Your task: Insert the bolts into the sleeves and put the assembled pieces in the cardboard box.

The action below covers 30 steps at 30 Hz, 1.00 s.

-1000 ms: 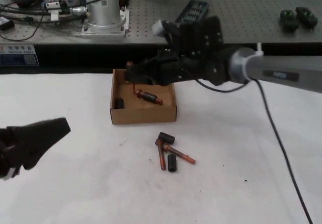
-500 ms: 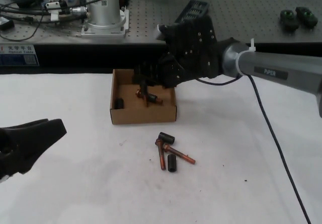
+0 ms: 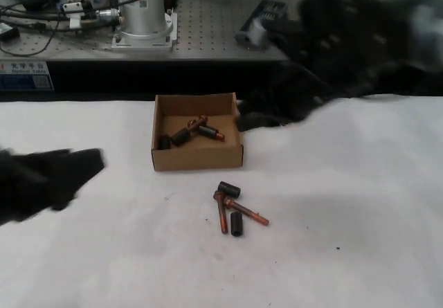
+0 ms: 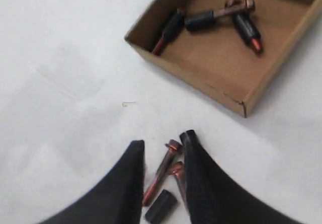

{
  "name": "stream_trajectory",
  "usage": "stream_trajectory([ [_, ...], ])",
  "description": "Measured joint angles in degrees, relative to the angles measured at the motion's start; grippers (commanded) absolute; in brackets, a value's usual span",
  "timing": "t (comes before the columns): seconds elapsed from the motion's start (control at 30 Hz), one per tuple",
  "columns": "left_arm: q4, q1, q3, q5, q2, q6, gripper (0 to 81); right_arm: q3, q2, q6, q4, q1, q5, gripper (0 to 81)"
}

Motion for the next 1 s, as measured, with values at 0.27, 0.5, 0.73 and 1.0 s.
stream_trajectory([
  [0.27,-0.1,-14.3,-9.8,-8.6,25.6,1.8,35.3,28.7,-18.7,10.3,-19.7,0.0,1.1,21.4],
  [0.5,0.6,-20.3,-19.7,-12.4,40.0,-5.8,34.7,35.7,-30.4,13.1,-21.6,0.0,1.2,21.4],
  [0.73,14.5,-21.9,-32.3,-20.1,45.3,-4.4,34.7,39.0,-40.0,13.2,-21.5,0.0,2.9,21.4],
  [1.0,23.0,-22.3,-37.1,-24.3,47.4,-2.1,34.7,39.0,-41.4,13.3,-21.2,0.0,3.3,21.4],
])
